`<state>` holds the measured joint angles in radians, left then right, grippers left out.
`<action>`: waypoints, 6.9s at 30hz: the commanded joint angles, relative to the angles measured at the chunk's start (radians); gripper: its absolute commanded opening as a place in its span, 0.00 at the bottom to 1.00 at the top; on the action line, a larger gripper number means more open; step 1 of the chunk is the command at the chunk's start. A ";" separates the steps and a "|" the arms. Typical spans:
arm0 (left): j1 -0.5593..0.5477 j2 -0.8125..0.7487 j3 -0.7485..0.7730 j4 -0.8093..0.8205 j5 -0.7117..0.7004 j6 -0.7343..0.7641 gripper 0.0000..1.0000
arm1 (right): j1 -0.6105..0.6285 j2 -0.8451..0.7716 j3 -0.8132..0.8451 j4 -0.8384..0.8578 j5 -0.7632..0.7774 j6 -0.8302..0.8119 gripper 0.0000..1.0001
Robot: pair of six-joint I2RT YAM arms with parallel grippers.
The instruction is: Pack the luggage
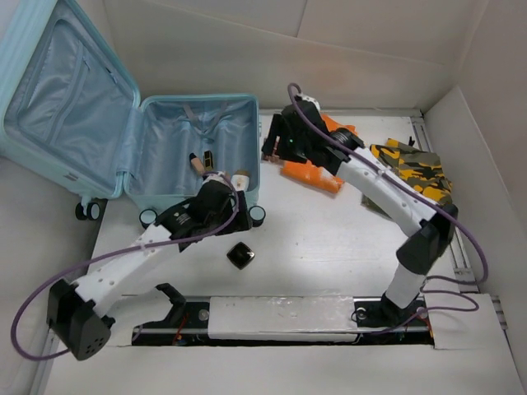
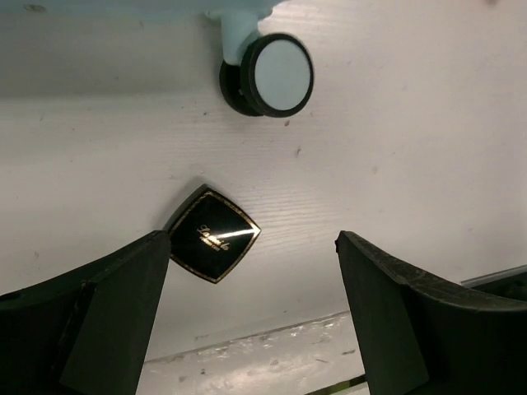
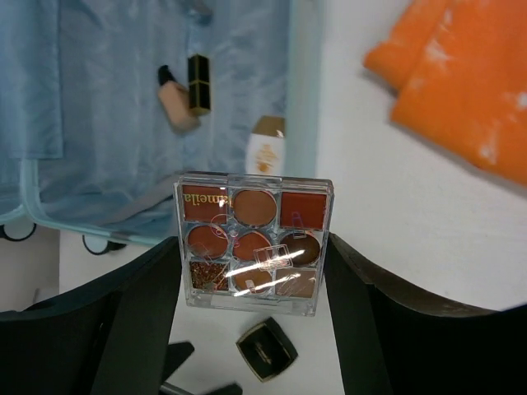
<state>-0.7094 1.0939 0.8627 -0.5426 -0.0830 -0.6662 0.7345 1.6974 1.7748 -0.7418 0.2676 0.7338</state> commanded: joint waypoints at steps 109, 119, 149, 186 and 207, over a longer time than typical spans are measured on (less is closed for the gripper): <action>0.118 0.418 0.701 -0.295 0.061 0.186 0.25 | -0.443 -0.551 -0.455 0.050 -0.462 -0.422 1.00; 0.534 0.880 1.147 -0.255 0.012 0.263 0.29 | -0.443 -0.709 -0.590 0.010 -0.472 -0.402 1.00; 0.137 0.495 0.837 0.130 0.058 -0.008 0.69 | -0.454 -0.846 -0.559 -0.018 -0.239 -0.317 0.28; -0.122 1.172 0.912 0.152 -0.216 -1.046 0.74 | -0.343 -1.254 -0.580 -0.304 -0.398 -0.353 0.90; -0.081 1.436 1.278 -0.062 -0.291 -1.126 0.48 | -0.285 -1.291 -0.453 -0.398 -0.269 -0.372 0.90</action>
<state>-0.8196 2.4702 2.1109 -0.4656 -0.2642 -1.7725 0.4400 0.4160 1.2835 -1.1271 -0.0357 0.3794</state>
